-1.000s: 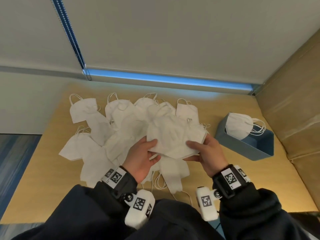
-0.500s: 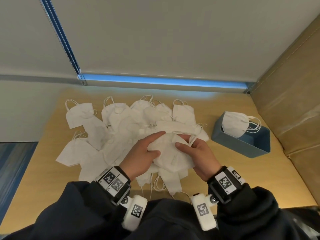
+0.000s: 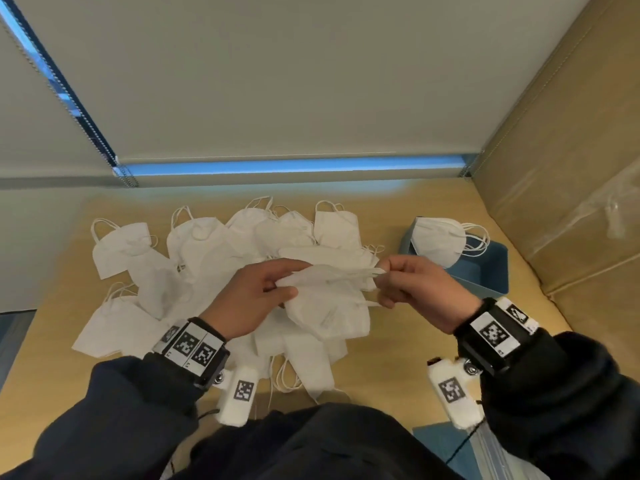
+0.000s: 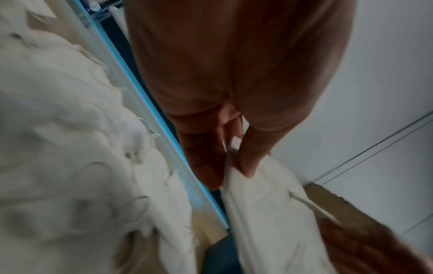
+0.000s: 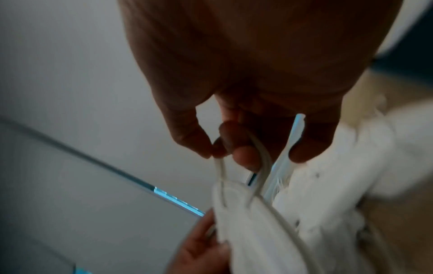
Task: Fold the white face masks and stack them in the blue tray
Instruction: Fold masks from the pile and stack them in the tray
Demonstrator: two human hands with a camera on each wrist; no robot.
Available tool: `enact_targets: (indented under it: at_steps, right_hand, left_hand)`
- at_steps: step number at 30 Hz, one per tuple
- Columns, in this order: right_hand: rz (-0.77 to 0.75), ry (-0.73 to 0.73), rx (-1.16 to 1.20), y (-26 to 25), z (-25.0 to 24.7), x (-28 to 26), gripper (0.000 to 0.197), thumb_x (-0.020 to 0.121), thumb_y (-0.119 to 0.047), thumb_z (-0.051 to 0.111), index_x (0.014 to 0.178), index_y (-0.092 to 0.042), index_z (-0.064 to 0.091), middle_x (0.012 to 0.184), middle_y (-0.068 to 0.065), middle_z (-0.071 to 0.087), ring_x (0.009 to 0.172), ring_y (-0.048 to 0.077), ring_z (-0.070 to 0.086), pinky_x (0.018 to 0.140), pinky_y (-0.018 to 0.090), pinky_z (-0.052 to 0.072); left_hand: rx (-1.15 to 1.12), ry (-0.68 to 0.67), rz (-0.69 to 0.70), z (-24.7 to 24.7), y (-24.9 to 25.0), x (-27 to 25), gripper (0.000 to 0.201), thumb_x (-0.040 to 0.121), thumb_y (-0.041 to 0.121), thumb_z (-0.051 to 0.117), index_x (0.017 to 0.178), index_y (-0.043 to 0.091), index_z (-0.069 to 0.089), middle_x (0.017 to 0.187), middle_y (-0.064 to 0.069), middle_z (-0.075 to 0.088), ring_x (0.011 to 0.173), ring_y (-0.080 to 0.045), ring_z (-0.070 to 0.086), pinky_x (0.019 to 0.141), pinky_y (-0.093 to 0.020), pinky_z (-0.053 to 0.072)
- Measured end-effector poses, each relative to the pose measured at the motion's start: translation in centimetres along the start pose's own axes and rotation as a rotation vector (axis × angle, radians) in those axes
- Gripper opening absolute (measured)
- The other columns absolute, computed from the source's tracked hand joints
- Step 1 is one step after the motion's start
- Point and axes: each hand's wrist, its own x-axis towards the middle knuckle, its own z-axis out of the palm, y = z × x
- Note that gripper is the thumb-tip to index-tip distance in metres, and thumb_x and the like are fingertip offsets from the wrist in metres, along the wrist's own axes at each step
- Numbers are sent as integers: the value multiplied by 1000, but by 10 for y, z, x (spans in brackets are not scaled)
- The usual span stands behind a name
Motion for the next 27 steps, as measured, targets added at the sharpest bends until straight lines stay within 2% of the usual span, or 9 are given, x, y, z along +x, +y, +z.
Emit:
enact_targets:
  at_steps: [4, 8, 11, 14, 16, 19, 24, 25, 27]
  right_hand:
    - [-106, 114, -152, -9, -36, 0, 9, 90, 7, 65, 91, 15, 61, 72, 16, 52, 52, 14, 44, 52, 25, 37]
    - [-211, 319, 45, -21, -101, -17, 9, 79, -1, 77, 82, 0, 68, 58, 6, 47, 49, 13, 38, 51, 21, 36]
    - [-277, 398, 33, -30, -139, -21, 8, 80, 1, 77, 83, -4, 70, 66, 12, 55, 52, 15, 49, 56, 23, 44]
    - [-304, 483, -75, -33, -174, -14, 9, 85, 3, 75, 88, -4, 72, 60, 6, 63, 52, 15, 55, 62, 28, 49]
    - [-267, 536, -109, -26, -200, -8, 8, 86, 3, 74, 89, -3, 71, 59, 4, 64, 53, 15, 57, 66, 32, 49]
    - [-185, 614, -172, -3, -231, 3, 6, 85, 2, 75, 89, -1, 71, 67, 12, 68, 59, 18, 61, 70, 35, 49]
    - [-90, 669, -416, 41, -257, 23, 6, 82, -9, 81, 84, -12, 76, 81, 15, 74, 70, 19, 63, 70, 30, 52]
    - [-79, 667, -459, 46, -258, 26, 6, 82, -10, 81, 85, -13, 76, 83, 13, 75, 72, 18, 64, 71, 29, 53]
    - [-67, 660, -560, 51, -259, 34, 7, 82, -13, 81, 87, -14, 77, 83, 5, 73, 73, 14, 63, 67, 15, 49]
  left_hand:
    - [158, -26, 140, 30, 31, 36, 44, 96, 3, 64, 126, 36, 71, 126, 18, 71, 121, -3, 63, 102, -28, 50]
    - [279, 110, 225, 29, 63, 76, 42, 95, 8, 68, 116, 44, 71, 117, 24, 72, 115, 3, 64, 103, -26, 51]
    - [369, 133, 366, 62, 90, 110, 36, 94, 7, 68, 115, 35, 74, 109, 26, 71, 104, 5, 66, 94, -18, 52]
    - [516, 118, 474, 110, 104, 153, 29, 94, 9, 65, 116, 23, 76, 110, 14, 74, 101, -6, 67, 93, -26, 53]
    - [609, 50, 475, 137, 102, 183, 29, 95, 12, 61, 117, 24, 75, 112, 11, 75, 101, -10, 66, 95, -32, 52]
    - [766, -75, 446, 171, 91, 217, 31, 95, 14, 55, 118, 26, 71, 115, 6, 74, 103, -18, 66, 94, -40, 52]
    - [1023, -263, 343, 212, 57, 248, 41, 94, 8, 53, 130, 24, 64, 126, -1, 68, 111, -28, 63, 95, -43, 50]
    - [1060, -270, 329, 217, 52, 251, 43, 94, 7, 54, 132, 24, 64, 127, -2, 68, 112, -29, 63, 95, -44, 51]
    - [1112, -264, 310, 223, 43, 256, 44, 93, 7, 53, 133, 24, 63, 126, -3, 67, 109, -30, 64, 92, -45, 52]
